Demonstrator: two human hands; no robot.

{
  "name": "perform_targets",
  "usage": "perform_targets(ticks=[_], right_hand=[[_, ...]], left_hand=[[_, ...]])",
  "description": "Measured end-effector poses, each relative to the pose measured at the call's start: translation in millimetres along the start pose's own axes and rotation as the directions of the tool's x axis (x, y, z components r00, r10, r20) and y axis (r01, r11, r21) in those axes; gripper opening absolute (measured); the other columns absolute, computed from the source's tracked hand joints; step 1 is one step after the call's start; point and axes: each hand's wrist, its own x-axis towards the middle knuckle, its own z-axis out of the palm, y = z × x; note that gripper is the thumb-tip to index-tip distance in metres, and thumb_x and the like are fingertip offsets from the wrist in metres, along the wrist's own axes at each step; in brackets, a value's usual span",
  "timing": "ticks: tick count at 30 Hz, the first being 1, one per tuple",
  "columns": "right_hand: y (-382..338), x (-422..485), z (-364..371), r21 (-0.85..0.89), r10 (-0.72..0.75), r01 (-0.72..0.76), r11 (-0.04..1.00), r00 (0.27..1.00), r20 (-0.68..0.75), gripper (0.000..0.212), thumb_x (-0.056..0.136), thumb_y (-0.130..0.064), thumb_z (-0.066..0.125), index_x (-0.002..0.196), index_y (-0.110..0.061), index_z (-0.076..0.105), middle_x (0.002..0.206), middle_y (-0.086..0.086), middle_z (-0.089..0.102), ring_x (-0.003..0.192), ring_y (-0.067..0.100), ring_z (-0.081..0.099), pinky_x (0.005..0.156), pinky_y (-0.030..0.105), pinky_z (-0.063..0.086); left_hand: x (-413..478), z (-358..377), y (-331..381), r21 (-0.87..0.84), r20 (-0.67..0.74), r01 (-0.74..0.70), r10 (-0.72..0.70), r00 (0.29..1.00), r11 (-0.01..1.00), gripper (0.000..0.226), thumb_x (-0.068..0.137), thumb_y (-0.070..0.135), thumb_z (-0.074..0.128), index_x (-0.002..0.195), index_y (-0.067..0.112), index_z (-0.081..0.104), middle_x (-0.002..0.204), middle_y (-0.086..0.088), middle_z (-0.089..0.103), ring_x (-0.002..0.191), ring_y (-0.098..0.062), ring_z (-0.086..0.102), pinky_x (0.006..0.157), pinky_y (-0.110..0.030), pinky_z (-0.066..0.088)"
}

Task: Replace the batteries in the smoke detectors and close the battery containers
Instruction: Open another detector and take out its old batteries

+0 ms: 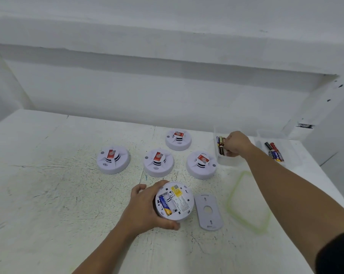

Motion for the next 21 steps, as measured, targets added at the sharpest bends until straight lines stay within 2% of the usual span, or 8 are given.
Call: perform_targets(ticks=[2, 4, 6, 9, 11, 14, 18, 21], right_hand=[[-1, -5, -7, 0.034, -0.013, 0.015, 0.999, 0.998, -0.054, 0.021, 0.087, 0.0, 0.053, 0.069, -0.011, 0.05, 0.081, 0.016, 0.061, 0.062, 0.026, 0.059, 0.056, 0.029, 0.052], [-2, -16, -11, 0.072, -0.068, 0.086, 0.994, 0.974, -0.216, 0.011, 0.085, 0.0, 0.05, 0.077, -0.007, 0.056, 0.086, 0.016, 0.064, 0.071, 0.029, 0.062, 0.062, 0.032, 0.053], [-5, -35, -13, 0.137, -0.158, 0.217, 0.967, 0.924, -0.349, 0.009, 0.085, -0.005, 0.051, 0.086, -0.007, 0.06, 0.085, 0.007, 0.064, 0.072, 0.021, 0.058, 0.06, 0.025, 0.046], [-15, -75, -8, 0.161, -0.322, 0.406, 0.9, 0.866, -0.383, 0.005, 0.086, -0.009, 0.057, 0.087, -0.009, 0.062, 0.072, -0.008, 0.059, 0.061, 0.001, 0.052, 0.055, 0.01, 0.039], [-19, -104, 7, 0.201, -0.4, 0.467, 0.861, 0.867, -0.298, 0.004, 0.085, -0.009, 0.061, 0.083, -0.01, 0.064, 0.068, -0.011, 0.059, 0.055, -0.004, 0.052, 0.054, 0.004, 0.038], [-19, -148, 34, 0.238, -0.512, 0.511, 0.826, 0.857, -0.062, 0.009, 0.085, -0.01, 0.065, 0.08, -0.018, 0.065, 0.07, -0.012, 0.062, 0.058, -0.008, 0.054, 0.058, 0.005, 0.041], [-14, -180, 71, 0.241, -0.623, 0.577, 0.781, 0.748, 0.228, 0.008, 0.085, -0.014, 0.066, 0.087, -0.02, 0.07, 0.082, -0.013, 0.064, 0.072, 0.001, 0.058, 0.067, 0.012, 0.047], [-9, -184, 85, 0.253, -0.672, 0.623, 0.74, 0.686, 0.279, 0.01, 0.081, -0.012, 0.069, 0.087, -0.019, 0.073, 0.084, -0.011, 0.062, 0.076, 0.005, 0.057, 0.068, 0.016, 0.045]], left_hand=[[0, 1, -1, -0.003, -0.008, 0.002, -0.002, 1.0, 1.0, 0.091, 0.035, 0.073, 0.081, 0.112, 0.07, 0.033, 0.116, 0.049, 0.042, 0.11, 0.029, 0.022, 0.105, -0.023, 0.013], [-1, 2, -2, -0.022, -0.012, -0.003, 0.002, 1.0, 1.0, 0.086, 0.036, 0.07, 0.082, 0.11, 0.064, 0.038, 0.116, 0.05, 0.042, 0.108, 0.031, 0.021, 0.104, -0.023, 0.014], [-1, 1, -2, -0.027, -0.012, -0.014, 0.014, 1.0, 1.0, 0.085, 0.037, 0.069, 0.082, 0.109, 0.064, 0.038, 0.115, 0.051, 0.041, 0.108, 0.032, 0.021, 0.103, -0.021, 0.013], [0, 2, -4, -0.013, -0.017, -0.027, 0.026, 1.0, 1.0, 0.087, 0.037, 0.072, 0.081, 0.11, 0.068, 0.034, 0.115, 0.05, 0.043, 0.11, 0.027, 0.028, 0.104, -0.02, 0.011], [1, 2, -5, -0.009, -0.019, -0.026, 0.026, 0.999, 1.0, 0.088, 0.037, 0.072, 0.08, 0.111, 0.067, 0.034, 0.115, 0.049, 0.044, 0.111, 0.024, 0.032, 0.104, -0.02, 0.011], [1, 2, -4, -0.021, -0.021, -0.016, 0.015, 1.0, 1.0, 0.087, 0.036, 0.073, 0.079, 0.111, 0.065, 0.036, 0.113, 0.048, 0.045, 0.11, 0.023, 0.032, 0.105, -0.024, 0.014], [1, 2, -4, -0.02, -0.006, -0.027, 0.027, 1.0, 0.999, 0.091, 0.037, 0.072, 0.08, 0.114, 0.066, 0.032, 0.105, 0.041, 0.056, 0.107, 0.014, 0.047, 0.108, -0.023, 0.011], [0, 2, -5, -0.019, -0.005, -0.025, 0.025, 1.0, 1.0, 0.101, 0.032, 0.077, 0.077, 0.119, 0.059, 0.029, 0.1, 0.038, 0.058, 0.113, 0.022, 0.033, 0.11, -0.023, 0.012]])
